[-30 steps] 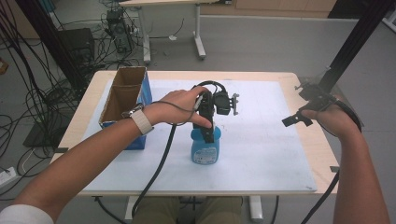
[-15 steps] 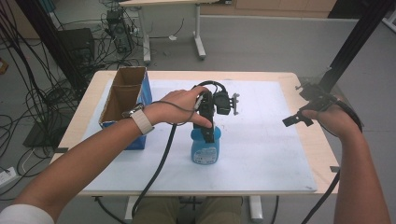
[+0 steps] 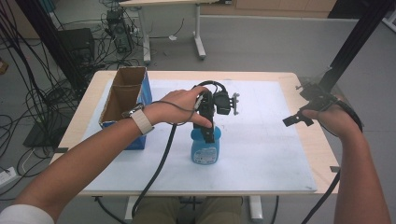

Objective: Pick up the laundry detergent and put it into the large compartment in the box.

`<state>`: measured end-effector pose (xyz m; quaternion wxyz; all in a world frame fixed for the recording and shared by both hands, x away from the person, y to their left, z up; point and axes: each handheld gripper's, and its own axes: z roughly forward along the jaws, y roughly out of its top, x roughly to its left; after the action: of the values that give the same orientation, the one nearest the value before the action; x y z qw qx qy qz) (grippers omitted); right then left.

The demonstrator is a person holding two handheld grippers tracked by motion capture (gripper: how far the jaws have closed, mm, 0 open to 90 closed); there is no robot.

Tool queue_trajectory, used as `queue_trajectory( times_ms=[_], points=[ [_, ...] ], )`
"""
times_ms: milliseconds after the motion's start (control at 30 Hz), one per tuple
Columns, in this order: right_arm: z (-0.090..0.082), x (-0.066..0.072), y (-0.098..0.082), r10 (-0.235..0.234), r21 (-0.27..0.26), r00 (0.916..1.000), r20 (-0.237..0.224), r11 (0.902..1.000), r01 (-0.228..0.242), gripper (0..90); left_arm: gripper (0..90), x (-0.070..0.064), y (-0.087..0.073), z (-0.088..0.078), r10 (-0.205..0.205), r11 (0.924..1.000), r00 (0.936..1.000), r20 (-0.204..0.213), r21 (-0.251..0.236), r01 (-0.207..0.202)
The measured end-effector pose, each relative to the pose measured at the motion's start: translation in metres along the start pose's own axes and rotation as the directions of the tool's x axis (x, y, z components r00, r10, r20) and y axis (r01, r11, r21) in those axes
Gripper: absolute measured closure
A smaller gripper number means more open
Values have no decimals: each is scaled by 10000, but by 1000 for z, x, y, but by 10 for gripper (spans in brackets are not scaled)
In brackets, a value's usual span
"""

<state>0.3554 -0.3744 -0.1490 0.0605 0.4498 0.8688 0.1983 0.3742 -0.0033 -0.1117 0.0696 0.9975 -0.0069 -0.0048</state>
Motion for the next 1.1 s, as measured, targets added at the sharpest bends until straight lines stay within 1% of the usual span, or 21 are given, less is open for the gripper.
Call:
queue_trajectory(
  times_ms=[167,567,1100],
  points=[
    [1,0,0,-1,3,10000,-16,10000,1,72,74,0,-1,0,-49,10000,10000,12,-17,49],
    [2,0,1,-18,42,10000,-56,10000,18,71,75,0,-1,0,39,10000,10000,62,-44,-39],
    [2,0,1,-20,57,10000,-46,10000,20,72,75,0,-1,1,19,10000,10000,50,-60,-19]
  ],
)
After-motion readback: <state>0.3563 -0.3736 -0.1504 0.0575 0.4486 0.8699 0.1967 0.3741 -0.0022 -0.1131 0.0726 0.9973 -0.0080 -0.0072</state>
